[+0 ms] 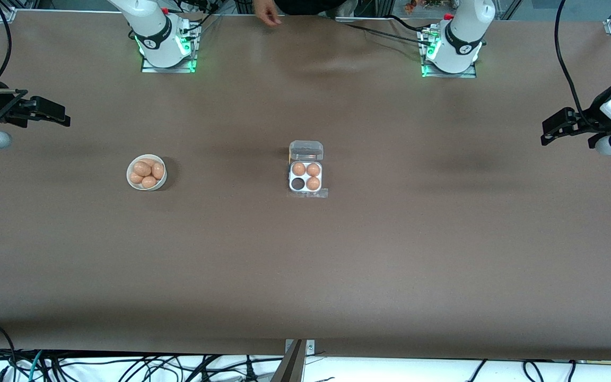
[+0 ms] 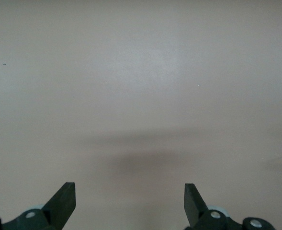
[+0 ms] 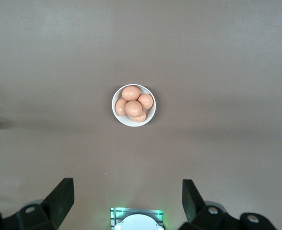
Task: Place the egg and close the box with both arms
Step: 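Move the right gripper toward the white bowl of eggs, then lower the open right gripper over a brown egg in the bowl, then close the right gripper on the egg and lift it from the bowl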
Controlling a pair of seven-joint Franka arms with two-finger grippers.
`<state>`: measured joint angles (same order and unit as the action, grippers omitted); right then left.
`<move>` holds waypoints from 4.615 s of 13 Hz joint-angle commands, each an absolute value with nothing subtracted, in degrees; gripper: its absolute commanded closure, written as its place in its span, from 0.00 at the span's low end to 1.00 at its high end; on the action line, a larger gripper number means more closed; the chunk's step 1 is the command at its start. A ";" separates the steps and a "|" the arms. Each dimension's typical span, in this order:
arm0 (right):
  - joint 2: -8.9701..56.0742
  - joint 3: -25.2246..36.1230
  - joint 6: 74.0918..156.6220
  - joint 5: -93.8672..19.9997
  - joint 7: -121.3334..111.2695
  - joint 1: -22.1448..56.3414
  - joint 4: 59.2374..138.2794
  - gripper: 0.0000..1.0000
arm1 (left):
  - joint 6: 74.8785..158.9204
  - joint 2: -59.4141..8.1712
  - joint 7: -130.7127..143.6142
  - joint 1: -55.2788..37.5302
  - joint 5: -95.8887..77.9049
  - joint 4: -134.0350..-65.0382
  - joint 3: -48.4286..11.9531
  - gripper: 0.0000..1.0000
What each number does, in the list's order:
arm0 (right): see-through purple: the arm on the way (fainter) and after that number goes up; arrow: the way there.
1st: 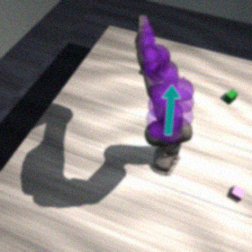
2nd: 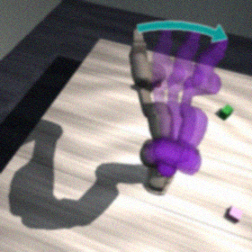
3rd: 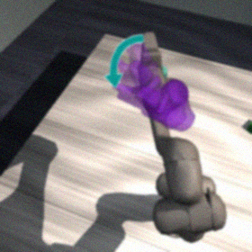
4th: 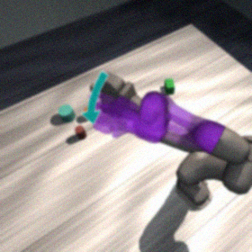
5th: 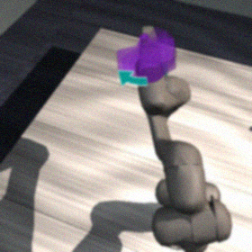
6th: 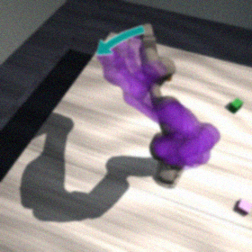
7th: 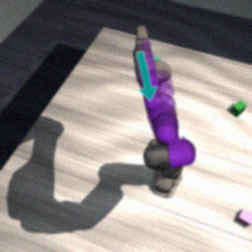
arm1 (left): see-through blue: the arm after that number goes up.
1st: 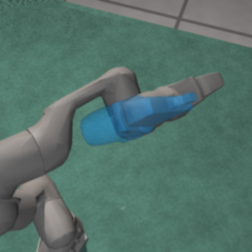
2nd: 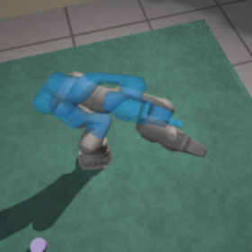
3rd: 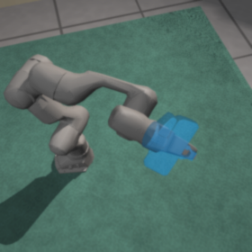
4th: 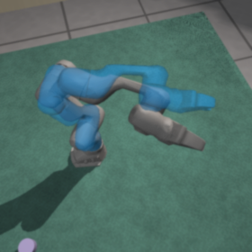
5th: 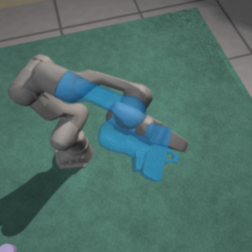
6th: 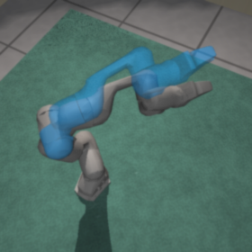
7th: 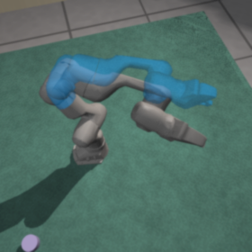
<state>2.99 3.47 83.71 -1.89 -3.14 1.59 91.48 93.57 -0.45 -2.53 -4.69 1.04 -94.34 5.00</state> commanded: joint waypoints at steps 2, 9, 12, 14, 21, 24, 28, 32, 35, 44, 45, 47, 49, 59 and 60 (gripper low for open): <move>0.79 2.55 84.64 -1.32 -2.81 0.62 93.78 0.00 | 92.72 -0.88 -1.85 -4.83 1.76 -93.08 4.13 0.00; -3.15 2.29 92.96 -1.23 -2.73 0.70 104.11 0.00 | 92.72 -0.79 -2.11 -4.83 1.76 -93.08 4.04 0.00; -5.89 1.32 103.15 -1.14 -1.23 0.70 115.81 0.00 | 92.72 -0.79 -1.93 -4.83 1.76 -92.99 4.04 0.00; -5.63 0.27 110.96 -1.14 -0.36 0.79 122.13 0.00 | 92.72 -0.88 -1.85 -4.92 1.76 -92.99 3.87 0.00; 2.54 -0.35 132.42 -1.23 0.61 0.88 133.23 0.00 | 92.72 -0.88 -1.85 -4.83 1.76 -92.99 3.43 0.00; 6.14 -0.44 136.74 -1.32 0.62 0.97 133.68 0.00 | 92.72 -0.88 -1.93 -4.92 1.76 -93.08 3.43 0.00; 9.84 -0.53 140.61 -1.32 2.20 1.05 133.86 0.00 | 92.72 -0.97 -2.11 -4.83 1.76 -93.08 3.43 0.00; 10.81 -0.53 144.40 -1.32 2.72 1.14 136.14 0.00 | 92.72 -0.88 -2.02 -4.75 1.76 -92.47 3.52 0.00; 10.72 -0.61 144.40 -1.32 3.52 1.23 136.49 0.00 | 92.72 -1.05 -1.85 -4.75 1.76 -91.14 3.52 0.00; 10.81 -0.62 144.84 -1.32 3.52 1.84 136.76 1.00 | 92.64 -1.49 -1.85 -4.75 1.67 -91.14 3.43 0.00; 10.81 -0.53 144.84 -1.32 3.52 1.85 136.76 1.00 | 92.64 -1.58 -1.85 -4.75 1.67 -91.23 3.43 0.00; 10.03 -0.61 144.23 -1.32 3.43 1.85 136.50 1.00 | 92.64 -1.58 -1.85 -4.75 1.67 -91.23 3.52 0.00; 6.96 -0.97 140.39 -1.49 3.43 1.85 135.18 1.00 | 92.64 -1.85 -1.85 -4.66 1.67 -91.23 3.52 0.00; 1.58 1.85 87.40 -1.32 2.99 1.32 94.08 1.00 | 92.64 -1.85 -1.85 -4.57 1.76 -91.23 3.52 0.00; 1.76 1.85 85.54 -1.41 2.90 1.32 92.13 1.00 | 92.64 -1.85 -1.85 -4.57 1.76 -91.23 3.52 0.00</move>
<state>-1.03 2.01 90.37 -1.83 2.58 1.61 98.31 93.58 -1.29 -2.47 -4.67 1.04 -92.64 3.59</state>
